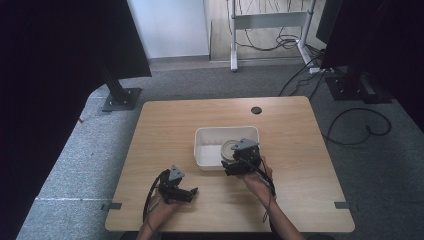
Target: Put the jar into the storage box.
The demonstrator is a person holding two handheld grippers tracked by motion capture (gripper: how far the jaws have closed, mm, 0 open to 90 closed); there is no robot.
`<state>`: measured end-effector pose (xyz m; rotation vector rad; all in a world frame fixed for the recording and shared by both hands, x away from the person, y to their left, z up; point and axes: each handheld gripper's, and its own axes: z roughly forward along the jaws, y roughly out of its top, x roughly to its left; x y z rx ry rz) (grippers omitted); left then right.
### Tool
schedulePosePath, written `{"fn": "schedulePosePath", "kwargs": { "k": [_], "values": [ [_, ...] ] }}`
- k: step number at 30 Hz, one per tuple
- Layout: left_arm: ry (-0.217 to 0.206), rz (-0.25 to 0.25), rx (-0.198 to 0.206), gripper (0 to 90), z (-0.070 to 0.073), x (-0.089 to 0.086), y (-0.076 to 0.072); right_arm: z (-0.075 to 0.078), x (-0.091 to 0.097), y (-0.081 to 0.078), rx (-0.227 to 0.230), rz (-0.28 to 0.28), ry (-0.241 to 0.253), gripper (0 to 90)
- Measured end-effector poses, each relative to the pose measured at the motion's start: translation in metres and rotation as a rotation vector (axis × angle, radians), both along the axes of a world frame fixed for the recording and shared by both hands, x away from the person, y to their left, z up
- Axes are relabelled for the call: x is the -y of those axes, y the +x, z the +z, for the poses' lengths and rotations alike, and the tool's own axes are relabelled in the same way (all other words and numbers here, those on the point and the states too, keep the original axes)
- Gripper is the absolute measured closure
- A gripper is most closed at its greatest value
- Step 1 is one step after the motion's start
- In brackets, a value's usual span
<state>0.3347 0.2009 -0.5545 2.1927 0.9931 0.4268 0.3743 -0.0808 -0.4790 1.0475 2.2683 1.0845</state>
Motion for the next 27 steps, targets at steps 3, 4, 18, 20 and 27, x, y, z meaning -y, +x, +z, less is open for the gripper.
{"fn": "schedulePosePath", "kwargs": {
  "k": [3, 4, 18, 20, 27],
  "values": [
    [0.001, -0.001, 0.0, 0.0, 0.0, 0.0, 0.0, -0.001, -0.004, 0.004, 0.003, -0.001, -0.004, 9.2],
    [0.001, -0.001, 0.0, 0.0, 0.0, 0.0, 0.0, -0.002, -0.005, 0.005, 0.003, -0.001, -0.003, 9.3],
    [0.0, -0.001, 0.0, 0.0, 0.0, 0.0, 0.0, -0.008, -0.03, 0.023, 0.006, 0.005, -0.018, 9.3],
    [0.0, -0.002, 0.0, 0.0, 0.0, 0.0, 0.0, -0.01, -0.034, 0.026, 0.005, 0.005, -0.021, 9.2],
    [0.001, -0.002, 0.0, 0.0, 0.0, 0.0, 0.0, -0.016, -0.044, 0.034, 0.0, 0.003, -0.029, 9.2]
  ]
}}
